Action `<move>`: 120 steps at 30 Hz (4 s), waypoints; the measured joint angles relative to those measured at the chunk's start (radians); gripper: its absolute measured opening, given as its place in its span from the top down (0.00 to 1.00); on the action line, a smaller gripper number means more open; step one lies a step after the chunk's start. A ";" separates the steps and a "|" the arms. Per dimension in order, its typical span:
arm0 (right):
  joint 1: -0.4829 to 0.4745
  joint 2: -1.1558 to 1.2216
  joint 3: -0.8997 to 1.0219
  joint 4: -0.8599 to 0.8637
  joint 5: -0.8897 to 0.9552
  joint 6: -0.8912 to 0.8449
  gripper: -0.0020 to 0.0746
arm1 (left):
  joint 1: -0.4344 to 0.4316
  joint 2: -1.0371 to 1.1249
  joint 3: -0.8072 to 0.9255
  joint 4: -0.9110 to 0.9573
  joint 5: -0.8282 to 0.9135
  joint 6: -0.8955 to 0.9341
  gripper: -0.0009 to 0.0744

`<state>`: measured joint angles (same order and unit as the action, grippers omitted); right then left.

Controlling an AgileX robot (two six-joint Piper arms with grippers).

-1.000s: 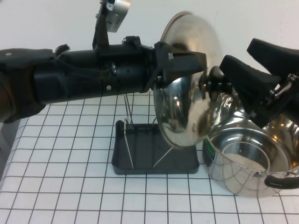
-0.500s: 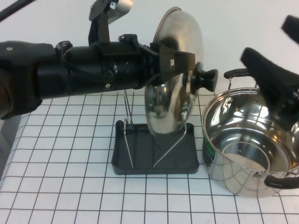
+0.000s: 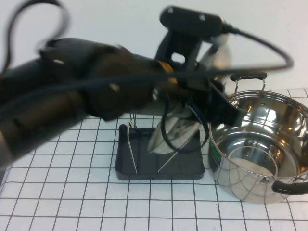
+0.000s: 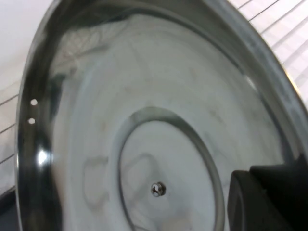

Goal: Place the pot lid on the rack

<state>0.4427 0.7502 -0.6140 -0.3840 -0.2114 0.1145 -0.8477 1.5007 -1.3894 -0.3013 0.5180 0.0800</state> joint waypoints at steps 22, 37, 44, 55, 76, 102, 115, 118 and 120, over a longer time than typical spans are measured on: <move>0.000 -0.029 0.004 -0.001 0.187 -0.004 0.14 | -0.076 0.149 -0.018 0.803 -0.122 -0.793 0.86; 0.000 -0.030 0.004 -0.042 0.211 -0.006 0.14 | -0.074 0.206 -0.018 0.877 -0.081 -0.906 0.86; 0.000 -0.030 0.004 -0.042 0.229 -0.006 0.13 | -0.074 0.214 -0.018 0.871 -0.079 -0.915 0.86; 0.000 -0.030 0.004 -0.042 0.234 -0.008 0.13 | -0.074 0.244 -0.018 0.870 -0.063 -0.921 0.86; 0.000 -0.030 0.004 -0.042 0.242 -0.008 0.13 | -0.068 0.259 -0.025 0.842 0.106 -0.921 0.31; 0.000 -0.030 0.004 -0.043 0.248 0.020 0.14 | -0.079 -0.001 -0.025 0.833 0.246 -0.830 0.31; 0.000 -0.233 0.004 -0.043 0.423 0.099 0.87 | -0.242 -0.316 0.216 1.115 0.324 -0.885 0.97; 0.000 -0.321 0.004 -0.038 0.524 0.104 0.94 | -0.254 -0.433 0.345 1.125 0.274 -0.923 0.98; 0.000 -0.375 0.004 -0.013 0.593 0.103 0.96 | -0.254 -0.513 0.440 1.127 0.233 -0.941 0.98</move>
<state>0.4427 0.3747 -0.6105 -0.3975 0.3812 0.2177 -1.1021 0.9876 -0.9497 0.8256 0.7511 -0.8608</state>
